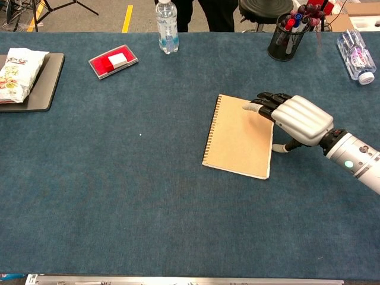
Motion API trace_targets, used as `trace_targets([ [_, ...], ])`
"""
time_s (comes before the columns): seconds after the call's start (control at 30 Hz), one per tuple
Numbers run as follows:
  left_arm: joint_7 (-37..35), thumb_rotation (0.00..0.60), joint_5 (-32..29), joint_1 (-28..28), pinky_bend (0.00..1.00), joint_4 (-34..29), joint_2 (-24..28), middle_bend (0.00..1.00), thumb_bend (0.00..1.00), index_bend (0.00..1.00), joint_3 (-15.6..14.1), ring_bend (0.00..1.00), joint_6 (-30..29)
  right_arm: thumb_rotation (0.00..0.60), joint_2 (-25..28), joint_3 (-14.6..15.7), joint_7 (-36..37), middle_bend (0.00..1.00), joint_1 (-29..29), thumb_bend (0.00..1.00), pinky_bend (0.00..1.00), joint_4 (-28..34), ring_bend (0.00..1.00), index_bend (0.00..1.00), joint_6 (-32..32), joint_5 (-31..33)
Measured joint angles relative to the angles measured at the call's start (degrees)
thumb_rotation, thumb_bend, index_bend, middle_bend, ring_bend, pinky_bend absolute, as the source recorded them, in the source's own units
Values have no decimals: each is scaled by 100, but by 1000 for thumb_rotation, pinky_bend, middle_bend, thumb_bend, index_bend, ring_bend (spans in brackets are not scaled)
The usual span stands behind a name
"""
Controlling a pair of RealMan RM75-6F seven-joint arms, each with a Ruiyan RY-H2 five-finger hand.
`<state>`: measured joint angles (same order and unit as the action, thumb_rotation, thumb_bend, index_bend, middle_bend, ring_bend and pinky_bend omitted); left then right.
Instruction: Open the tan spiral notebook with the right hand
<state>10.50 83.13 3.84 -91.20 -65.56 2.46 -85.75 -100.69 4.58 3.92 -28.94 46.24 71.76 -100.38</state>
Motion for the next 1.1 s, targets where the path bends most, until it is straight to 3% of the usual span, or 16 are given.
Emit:
trace_targets([
  [0.63, -5, 600, 1, -9, 833, -5, 6, 588, 326, 609, -1, 549, 0, 600, -140, 38, 142, 213, -48, 278, 211, -211, 116, 170, 35, 57],
  [1.1, -4, 600, 21, -19, 833, -31, 22, 588, 327, 609, -2, 549, -19, 600, -430, 17, 393, 245, -125, 282, 217, -595, 143, 209, 172, 56],
])
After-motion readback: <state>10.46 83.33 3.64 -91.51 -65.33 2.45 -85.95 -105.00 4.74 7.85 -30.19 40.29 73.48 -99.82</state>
